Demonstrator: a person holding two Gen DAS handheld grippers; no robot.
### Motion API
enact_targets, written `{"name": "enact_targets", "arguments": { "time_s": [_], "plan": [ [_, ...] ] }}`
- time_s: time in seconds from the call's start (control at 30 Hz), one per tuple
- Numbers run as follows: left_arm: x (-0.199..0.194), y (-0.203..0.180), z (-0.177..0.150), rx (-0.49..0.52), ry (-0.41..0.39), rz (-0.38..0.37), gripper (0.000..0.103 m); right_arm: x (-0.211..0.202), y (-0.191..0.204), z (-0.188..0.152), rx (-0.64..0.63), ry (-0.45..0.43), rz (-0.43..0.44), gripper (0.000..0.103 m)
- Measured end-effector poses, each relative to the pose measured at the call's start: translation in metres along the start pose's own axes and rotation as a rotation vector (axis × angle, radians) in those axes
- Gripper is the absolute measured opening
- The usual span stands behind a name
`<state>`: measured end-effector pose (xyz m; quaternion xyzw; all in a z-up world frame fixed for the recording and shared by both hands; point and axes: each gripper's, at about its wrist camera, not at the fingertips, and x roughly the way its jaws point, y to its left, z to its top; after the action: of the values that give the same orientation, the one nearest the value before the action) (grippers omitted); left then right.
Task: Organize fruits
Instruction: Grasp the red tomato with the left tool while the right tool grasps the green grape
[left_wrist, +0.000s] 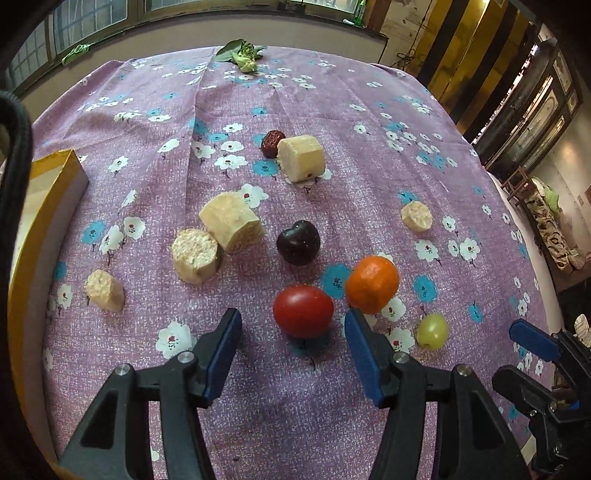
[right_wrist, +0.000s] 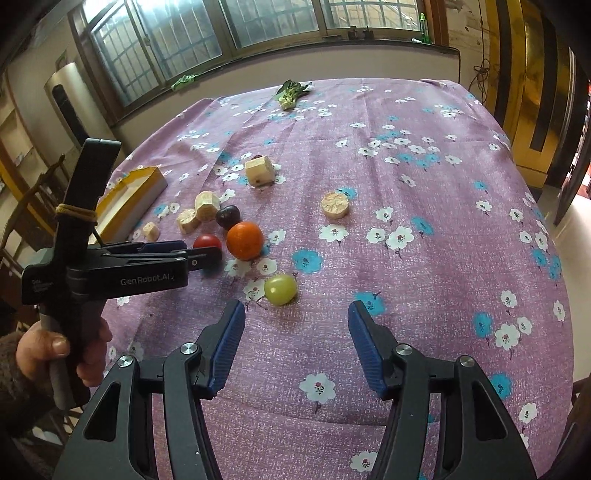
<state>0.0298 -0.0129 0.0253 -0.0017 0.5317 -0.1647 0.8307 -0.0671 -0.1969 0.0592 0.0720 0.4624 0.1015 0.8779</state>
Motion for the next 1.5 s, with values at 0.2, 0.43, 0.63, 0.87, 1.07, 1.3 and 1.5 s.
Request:
{"name": "enact_targets", "arguments": {
  "time_s": [0.2, 0.43, 0.63, 0.87, 1.07, 1.3, 1.5],
  "plan": [
    [0.004, 0.003, 0.001, -0.039, -0.01, -0.048, 0.036, 0.008, 0.003, 0.003, -0.016, 0.014, 0.029, 0.057],
    [-0.009, 0.013, -0.007, -0.066, -0.012, -0.059, 0.036, 0.028, 0.013, 0.009, -0.064, 0.043, 0.063, 0.057],
    [-0.014, 0.026, -0.013, -0.094, -0.007, -0.069, 0.036, 0.048, 0.022, 0.011, -0.114, 0.081, 0.058, 0.051],
    [-0.013, 0.035, -0.018, -0.096, -0.001, -0.083, 0.036, 0.059, 0.017, 0.012, -0.141, 0.103, -0.02, 0.031],
    [-0.013, 0.033, -0.018, -0.073, -0.008, -0.089, 0.036, 0.057, 0.019, 0.012, -0.14, 0.102, -0.047, 0.027],
    [-0.017, 0.037, -0.02, -0.074, -0.007, -0.099, 0.036, 0.045, 0.023, 0.009, -0.119, 0.086, -0.041, 0.026],
    [-0.026, 0.042, -0.032, -0.057, -0.008, -0.074, 0.036, 0.039, 0.035, 0.005, -0.137, 0.072, -0.053, 0.026]
  ]
}}
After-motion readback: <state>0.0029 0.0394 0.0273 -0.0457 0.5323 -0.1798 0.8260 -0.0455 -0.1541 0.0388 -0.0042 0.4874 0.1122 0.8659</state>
